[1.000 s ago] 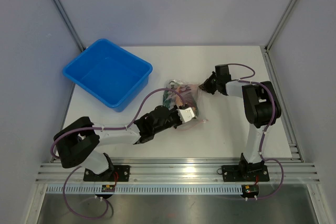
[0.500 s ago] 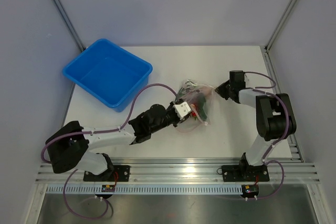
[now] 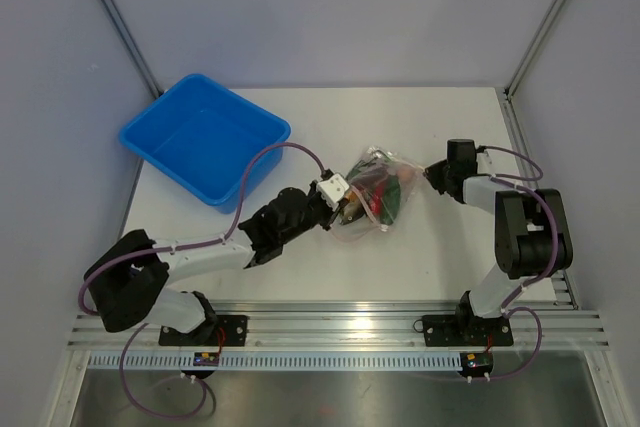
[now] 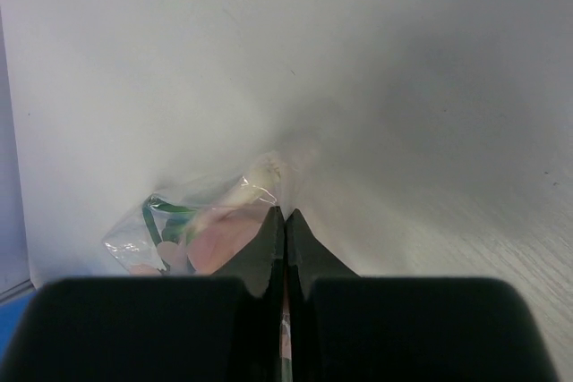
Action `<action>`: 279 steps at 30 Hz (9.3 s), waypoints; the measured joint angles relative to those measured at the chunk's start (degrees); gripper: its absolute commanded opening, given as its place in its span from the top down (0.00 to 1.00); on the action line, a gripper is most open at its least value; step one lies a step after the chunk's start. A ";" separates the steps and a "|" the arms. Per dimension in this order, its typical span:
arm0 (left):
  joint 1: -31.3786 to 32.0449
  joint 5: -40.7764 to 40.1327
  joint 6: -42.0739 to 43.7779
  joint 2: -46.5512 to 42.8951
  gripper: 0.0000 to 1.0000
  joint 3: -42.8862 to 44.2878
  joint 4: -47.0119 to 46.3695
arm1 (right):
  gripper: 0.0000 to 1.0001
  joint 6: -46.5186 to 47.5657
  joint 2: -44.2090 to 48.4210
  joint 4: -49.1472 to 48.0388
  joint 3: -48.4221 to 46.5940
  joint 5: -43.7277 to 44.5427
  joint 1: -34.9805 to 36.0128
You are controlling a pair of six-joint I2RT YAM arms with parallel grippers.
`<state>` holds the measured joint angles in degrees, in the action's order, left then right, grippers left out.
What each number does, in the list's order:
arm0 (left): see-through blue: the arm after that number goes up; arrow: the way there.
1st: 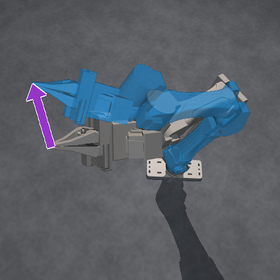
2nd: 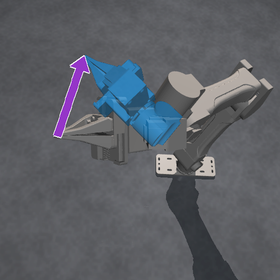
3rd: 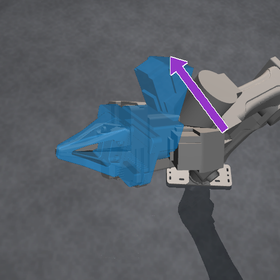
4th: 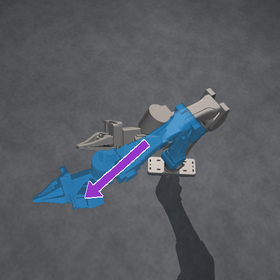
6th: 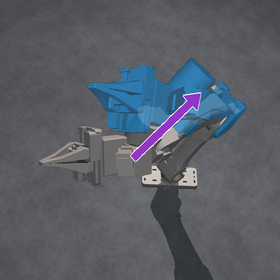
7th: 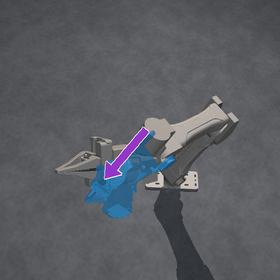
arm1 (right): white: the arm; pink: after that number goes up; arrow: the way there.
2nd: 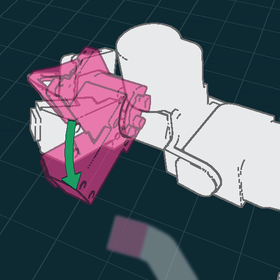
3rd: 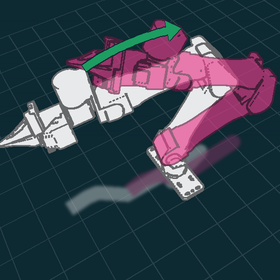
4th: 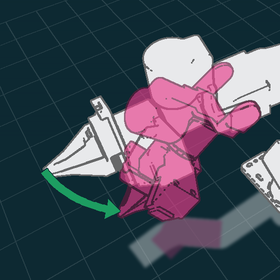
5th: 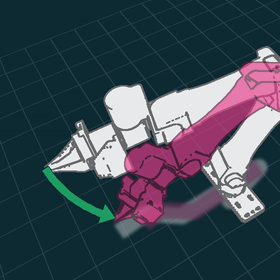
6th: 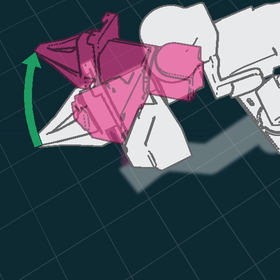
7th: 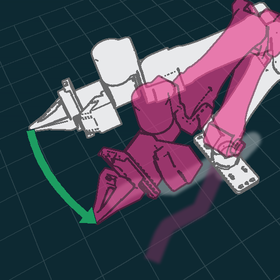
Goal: Open the zip-top bag and remove the fake food
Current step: Pick up the food from the zipper food storage bag, then place the food in the bin, then pick up the fake fish from the zipper food storage bag.
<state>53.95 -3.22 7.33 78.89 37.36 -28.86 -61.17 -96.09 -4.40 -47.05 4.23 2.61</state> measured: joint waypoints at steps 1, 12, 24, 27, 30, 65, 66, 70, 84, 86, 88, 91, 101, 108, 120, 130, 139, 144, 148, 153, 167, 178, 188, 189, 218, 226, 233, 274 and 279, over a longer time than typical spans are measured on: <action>-0.55 0.13 -0.63 -0.11 1.00 0.00 -0.02 | 1.00 -0.26 0.09 0.02 0.07 0.28 0.00; -6.80 6.25 -8.76 -3.52 1.00 -0.42 3.32 | 1.00 -2.56 3.37 0.87 1.95 3.89 -0.28; -13.20 11.80 -15.91 -4.17 1.00 -0.02 6.99 | 1.00 -5.31 6.32 1.05 4.55 7.69 -1.01; -13.20 11.72 -15.96 -6.82 1.00 -0.28 8.35 | 1.00 -5.73 6.93 1.14 4.90 8.72 -1.25; -13.66 11.67 -16.04 -9.55 1.00 -0.57 9.62 | 1.00 -5.81 7.21 1.16 4.98 9.31 -1.36; -17.14 -2.71 -18.64 -37.79 1.00 14.88 47.80 | 1.00 -5.73 7.08 0.98 4.98 9.79 -1.64; -17.18 -3.72 -18.78 -37.77 1.00 16.11 48.22 | 1.00 -5.73 7.08 0.98 4.98 9.77 -1.66; -17.22 -9.25 -18.88 -37.31 1.00 20.72 48.65 | 1.00 -5.70 7.08 0.96 4.98 9.68 -1.66; -23.69 -28.55 -14.16 -30.60 1.00 22.95 43.56 | 1.00 -5.70 6.78 0.74 4.98 8.55 -1.84; -25.05 -30.16 -12.31 -27.91 1.00 22.95 42.01 | 1.00 -5.70 6.69 0.72 4.98 8.41 -1.84; -25.49 -32.11 -9.92 -24.98 1.00 22.95 40.19 | 1.00 -5.70 6.49 0.70 4.98 8.26 -1.88; -26.14 -34.18 -6.64 -20.22 1.00 23.04 37.70 | 1.00 -5.70 6.05 0.46 4.98 8.11 -1.88; -29.62 -36.83 -3.52 -7.48 0.95 25.99 35.45 | 1.00 -5.73 5.05 -0.96 4.98 6.80 -1.88; -31.21 -36.00 -4.83 -1.81 0.89 27.10 35.19 | 1.00 -5.73 5.05 -1.55 5.01 6.62 -1.88; -31.41 -32.79 -7.41 3.43 0.46 28.13 34.71 | 1.00 -5.70 5.05 -1.77 5.01 6.51 -1.88; -31.41 -26.36 -12.33 -3.23 0.20 28.13 36.37 | 1.00 -4.37 5.05 -1.77 5.01 5.11 -1.88; -27.47 -15.08 -19.91 -16.46 0.25 21.94 33.59 | 1.00 -2.60 5.07 -1.75 5.01 3.74 -1.90; -13.92 -14.36 -20.72 -20.41 0.25 16.35 32.61 | 1.00 -1.31 5.14 -1.75 4.98 2.54 -1.92; -11.15 -12.52 -22.01 -21.66 0.21 11.08 31.71 | 1.00 -0.90 5.66 -1.75 4.98 1.99 -1.92; -11.21 -8.28 -23.71 -25.40 0.17 1.18 28.46 | 1.00 -0.76 6.84 -1.38 4.85 0.90 -1.92; -9.25 1.33 -21.99 -24.22 0.20 -10.12 16.61 | 1.00 -0.74 8.24 -0.70 4.83 -0.44 -1.92; -2.36 3.17 -18.03 -8.87 0.26 -9.79 12.70 | 1.00 -0.76 8.22 -0.46 4.83 -0.85 -1.92; -1.88 -0.46 -15.87 0.17 0.26 -5.29 11.56 | 1.00 -0.76 8.13 -0.50 4.85 -0.90 -1.92; -1.86 -0.76 -15.45 1.81 0.25 -4.22 11.56 | 1.00 -0.76 8.11 -0.50 4.85 -0.90 -1.92; -1.84 -8.76 -5.55 23.80 0.14 16.70 16.79 | 1.00 -0.76 8.00 -0.72 4.85 -1.99 -1.86; -1.84 -6.80 -6.32 28.00 0.19 19.43 18.93 | 1.00 -0.74 7.93 -1.03 4.85 -1.99 -1.86; -1.84 -5.33 -6.80 28.11 0.36 19.91 19.80 | 1.00 -0.74 7.78 -1.77 4.85 -1.97 -1.75; -6.16 7.50 -6.97 9.53 0.54 19.93 41.66 | 1.00 -5.79 7.10 -0.42 6.05 7.15 -5.99; -6.36 7.72 -6.93 7.34 0.53 20.20 48.59 | 1.00 -6.16 7.19 -0.37 6.58 7.32 -6.03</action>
<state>47.59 4.49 0.40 86.24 57.56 19.73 -67.33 -88.90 -4.78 -40.47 11.55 -3.42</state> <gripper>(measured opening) 0.482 0.011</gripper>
